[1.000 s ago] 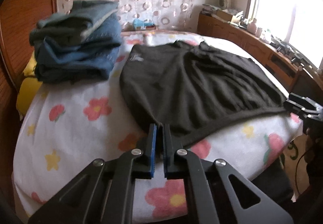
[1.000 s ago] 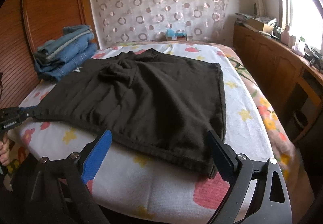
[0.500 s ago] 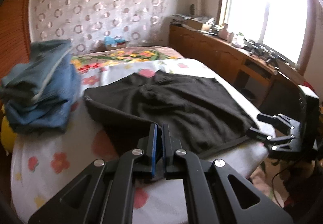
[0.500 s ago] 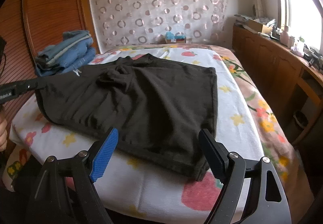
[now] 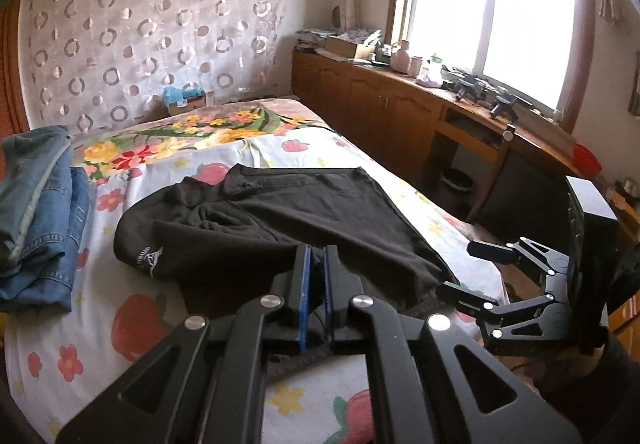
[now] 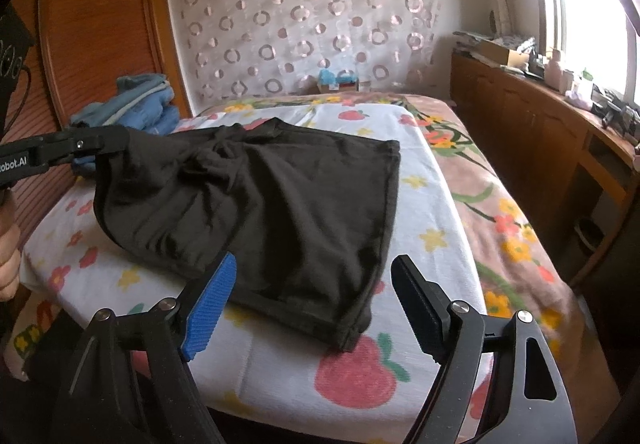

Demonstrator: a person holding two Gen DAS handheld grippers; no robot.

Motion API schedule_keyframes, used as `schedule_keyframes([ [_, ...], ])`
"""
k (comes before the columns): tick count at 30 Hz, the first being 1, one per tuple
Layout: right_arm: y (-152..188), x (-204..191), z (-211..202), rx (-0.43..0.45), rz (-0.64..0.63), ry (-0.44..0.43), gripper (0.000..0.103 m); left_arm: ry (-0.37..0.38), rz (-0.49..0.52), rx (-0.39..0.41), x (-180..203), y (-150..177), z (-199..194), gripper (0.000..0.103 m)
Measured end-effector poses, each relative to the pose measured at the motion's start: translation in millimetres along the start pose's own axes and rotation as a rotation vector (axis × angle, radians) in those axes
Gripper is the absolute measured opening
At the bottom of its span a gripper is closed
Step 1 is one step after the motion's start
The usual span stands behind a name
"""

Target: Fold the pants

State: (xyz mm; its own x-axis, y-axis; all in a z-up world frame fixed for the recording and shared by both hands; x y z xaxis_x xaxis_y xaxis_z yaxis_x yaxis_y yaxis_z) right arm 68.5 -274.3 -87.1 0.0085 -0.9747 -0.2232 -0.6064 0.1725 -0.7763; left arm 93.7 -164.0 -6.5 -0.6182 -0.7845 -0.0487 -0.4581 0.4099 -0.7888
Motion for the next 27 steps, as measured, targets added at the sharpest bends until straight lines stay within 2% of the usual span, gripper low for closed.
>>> schedule_keyframes([
  [3,0,2,1,-0.001,0.003,0.0,0.082,0.009,-0.007,0.013,-2,1,1,0.014],
  [4,1,3,1,-0.002,0.006,0.0,0.082,0.01,-0.013,0.012,-5,2,2,0.021],
  [8,0,0,4,-0.006,0.01,-0.009,0.081,-0.007,-0.027,-0.001,-14,10,6,0.026],
  [12,0,-7,8,-0.012,0.001,-0.024,0.081,-0.041,-0.043,-0.026,-25,26,7,0.027],
  [17,0,-23,17,-0.029,-0.009,-0.062,0.068,-0.071,-0.061,-0.06,-39,52,10,0.027],
  [19,0,-30,21,-0.036,-0.017,-0.079,0.067,-0.091,-0.066,-0.082,-45,63,12,0.027],
  [27,-2,-61,37,-0.059,-0.062,-0.128,0.065,-0.077,-0.085,-0.154,-53,91,26,0.027],
])
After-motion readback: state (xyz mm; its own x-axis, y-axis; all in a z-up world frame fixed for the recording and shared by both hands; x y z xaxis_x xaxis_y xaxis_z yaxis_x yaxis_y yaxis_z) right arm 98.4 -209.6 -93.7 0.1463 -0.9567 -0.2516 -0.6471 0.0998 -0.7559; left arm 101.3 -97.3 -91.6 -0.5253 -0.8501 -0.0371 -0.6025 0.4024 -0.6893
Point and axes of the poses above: each gripper's, at about its wrist camera, not at the fingertips, and z roughly the way its jaws point, x to its right, y to its underside, the point moved 3 cm from there along z, roughly the way its jaws point, and after that the axes turned 11 degrees about z, right-handed, at the moved point
